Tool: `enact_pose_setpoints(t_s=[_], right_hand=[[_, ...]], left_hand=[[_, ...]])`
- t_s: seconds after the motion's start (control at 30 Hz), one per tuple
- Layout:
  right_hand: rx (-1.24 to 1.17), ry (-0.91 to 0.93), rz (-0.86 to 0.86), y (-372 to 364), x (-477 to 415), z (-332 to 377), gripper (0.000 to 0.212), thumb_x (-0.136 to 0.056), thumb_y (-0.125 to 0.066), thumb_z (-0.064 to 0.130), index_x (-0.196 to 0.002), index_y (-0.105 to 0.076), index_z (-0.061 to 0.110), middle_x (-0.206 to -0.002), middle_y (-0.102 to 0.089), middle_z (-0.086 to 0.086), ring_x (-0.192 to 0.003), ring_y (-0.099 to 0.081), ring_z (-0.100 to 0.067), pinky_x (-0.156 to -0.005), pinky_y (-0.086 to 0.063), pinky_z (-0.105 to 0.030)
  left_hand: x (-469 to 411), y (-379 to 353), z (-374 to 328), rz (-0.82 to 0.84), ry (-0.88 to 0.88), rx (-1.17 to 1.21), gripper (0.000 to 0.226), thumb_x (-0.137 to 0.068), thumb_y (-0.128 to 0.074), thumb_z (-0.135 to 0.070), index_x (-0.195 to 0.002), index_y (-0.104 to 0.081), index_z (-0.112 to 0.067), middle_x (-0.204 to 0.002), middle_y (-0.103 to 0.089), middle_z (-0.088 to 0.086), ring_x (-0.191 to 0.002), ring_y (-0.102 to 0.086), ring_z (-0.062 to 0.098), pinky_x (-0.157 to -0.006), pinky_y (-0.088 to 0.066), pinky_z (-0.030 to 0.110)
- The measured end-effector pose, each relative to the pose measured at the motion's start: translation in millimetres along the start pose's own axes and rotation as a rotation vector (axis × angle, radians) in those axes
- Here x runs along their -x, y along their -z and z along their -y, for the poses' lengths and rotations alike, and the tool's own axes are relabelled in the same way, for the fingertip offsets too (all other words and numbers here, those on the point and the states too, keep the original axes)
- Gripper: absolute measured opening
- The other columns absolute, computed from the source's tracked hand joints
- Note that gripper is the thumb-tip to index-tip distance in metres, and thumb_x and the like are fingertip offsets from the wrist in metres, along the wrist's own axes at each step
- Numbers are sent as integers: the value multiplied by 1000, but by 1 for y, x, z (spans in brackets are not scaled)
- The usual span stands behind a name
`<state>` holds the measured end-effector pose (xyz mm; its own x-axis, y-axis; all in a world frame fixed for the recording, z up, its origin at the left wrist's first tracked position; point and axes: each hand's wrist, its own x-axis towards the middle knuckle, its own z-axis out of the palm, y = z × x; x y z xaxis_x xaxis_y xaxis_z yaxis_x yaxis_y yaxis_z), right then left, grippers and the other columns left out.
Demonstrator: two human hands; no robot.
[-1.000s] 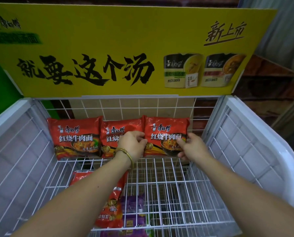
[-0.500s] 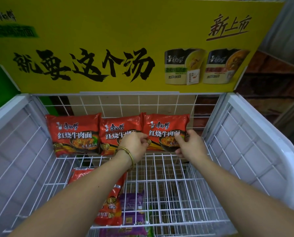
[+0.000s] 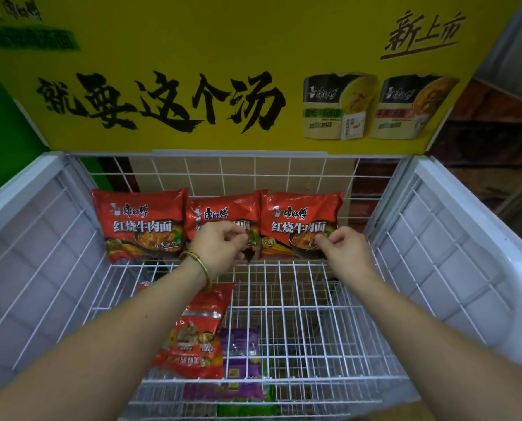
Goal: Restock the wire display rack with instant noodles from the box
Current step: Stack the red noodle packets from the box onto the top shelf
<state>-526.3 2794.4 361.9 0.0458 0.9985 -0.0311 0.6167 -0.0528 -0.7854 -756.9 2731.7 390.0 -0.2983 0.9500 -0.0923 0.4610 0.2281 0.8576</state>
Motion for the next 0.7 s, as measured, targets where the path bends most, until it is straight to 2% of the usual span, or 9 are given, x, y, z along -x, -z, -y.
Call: enact_pose_setpoints(t_s=[0.13, 0.2, 0.27, 0.4, 0.5, 0.57, 0.63, 0.7], right_hand=[[-26, 47, 205, -13, 17, 9, 21, -93, -67, 34, -83, -60, 17, -66, -65, -2, -57, -63, -18, -57, -50, -31], [-19, 64, 298, -23, 26, 15, 19, -94, -66, 33, -85, -62, 16, -62, -65, -1, -51, -62, -12, -54, -50, -30], [0, 80, 395, -34, 36, 23, 17, -94, -66, 33, -86, -64, 17, -63, -67, -1, -54, -63, -14, -53, -54, -34], [72, 150, 564, -58, 64, 41, 11, -93, -68, 29, -91, -65, 18, -79, -71, -3, -67, -68, -19, -64, -58, -38], [139, 202, 621, -72, 85, 54, 14, -93, -68, 29, -103, -65, 20, -93, -70, 2, -80, -68, -13, -69, -59, -31], [197, 235, 639, -78, 96, 59, 23, -93, -67, 29, -115, -63, 23, -100, -65, 8, -80, -63, -6, -66, -53, -23], [213, 227, 630, -83, 105, 63, 28, -95, -66, 28, -122, -61, 23, -99, -63, 11, -73, -57, 1, -58, -42, -14], [166, 158, 581, -89, 112, 65, 24, -97, -62, 31, -119, -62, 21, -92, -69, 6, -70, -63, -4, -55, -43, -14]], left_hand=[[5, 29, 14, -53, 65, 25, 7, -94, -63, -10, -98, -69, -12, -82, -72, 7, -70, -71, 19, -65, -62, 34], [9, 43, 23, -73, 86, -10, 7, -94, -64, -9, -94, -70, -11, -79, -72, 9, -72, -71, 22, -67, -62, 37], [15, 56, 35, -92, 89, -57, 9, -92, -66, -13, -85, -72, -16, -73, -73, 7, -71, -72, 25, -67, -62, 40], [28, 84, 59, -125, 74, -233, 16, -89, -69, -19, -76, -69, -28, -75, -71, -3, -76, -68, 20, -72, -59, 36], [40, 99, 72, -116, 96, -356, 6, -88, -68, -21, -87, -74, -24, -84, -71, -4, -80, -63, 16, -68, -46, 24], [46, 104, 80, -97, 77, -429, 11, -90, -65, -22, -95, -75, -22, -92, -72, -2, -80, -58, 14, -67, -39, 21], [52, 108, 89, -114, 71, -439, 16, -89, -64, -22, -101, -74, -22, -97, -72, 0, -83, -61, 18, -70, -41, 22], [56, 112, 101, -169, 93, -417, 19, -88, -65, -24, -103, -73, -20, -100, -73, 5, -90, -64, 26, -76, -48, 26]])
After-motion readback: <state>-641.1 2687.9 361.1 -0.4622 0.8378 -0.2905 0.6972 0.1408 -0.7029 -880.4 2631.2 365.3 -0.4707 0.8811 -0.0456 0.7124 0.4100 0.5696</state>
